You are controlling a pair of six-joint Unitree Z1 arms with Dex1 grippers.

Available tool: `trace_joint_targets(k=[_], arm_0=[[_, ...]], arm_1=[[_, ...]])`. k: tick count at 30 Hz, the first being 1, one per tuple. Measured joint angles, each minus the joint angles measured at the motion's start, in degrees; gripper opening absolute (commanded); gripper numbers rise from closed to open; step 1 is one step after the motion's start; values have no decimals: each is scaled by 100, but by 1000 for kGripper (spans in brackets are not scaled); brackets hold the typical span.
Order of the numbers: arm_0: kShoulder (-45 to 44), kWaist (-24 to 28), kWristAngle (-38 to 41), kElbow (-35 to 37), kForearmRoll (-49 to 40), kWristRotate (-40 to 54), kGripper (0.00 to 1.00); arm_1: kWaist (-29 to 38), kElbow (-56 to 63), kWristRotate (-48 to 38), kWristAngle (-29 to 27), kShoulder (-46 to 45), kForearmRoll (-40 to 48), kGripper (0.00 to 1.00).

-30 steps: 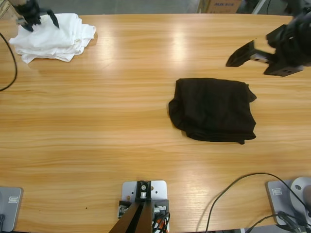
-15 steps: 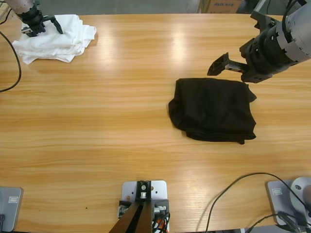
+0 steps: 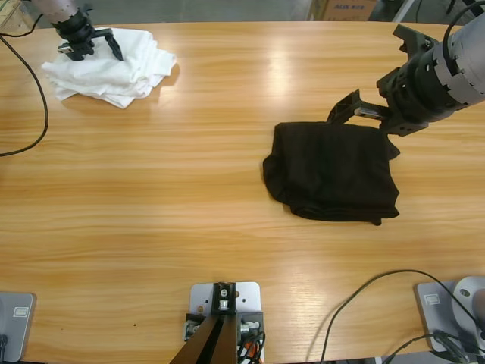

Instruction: Fold clothes

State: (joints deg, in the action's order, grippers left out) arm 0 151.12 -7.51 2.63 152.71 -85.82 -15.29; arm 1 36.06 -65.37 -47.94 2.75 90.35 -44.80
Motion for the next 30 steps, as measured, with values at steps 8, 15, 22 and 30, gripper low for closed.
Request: trace_joint_targets(k=[8, 15, 22, 30], arm_0=[[-35, -791, 1, -6, -3, 399, 987], [-1792, -1369, 8, -3554, 1757, 997, 987], [-2745, -1683, 7, -5400, 3062, 1257, 987], [-3122, -2011, -309, -5901, 3514, 1332, 987]], arm_1=[[-5, 29, 0, -1, -122, 0, 1000], [-129, 334, 0, -18, -472, 1, 1000], [-145, 409, 0, -19, -632, 1, 1000], [-146, 577, -1, -19, -908, 1, 1000]])
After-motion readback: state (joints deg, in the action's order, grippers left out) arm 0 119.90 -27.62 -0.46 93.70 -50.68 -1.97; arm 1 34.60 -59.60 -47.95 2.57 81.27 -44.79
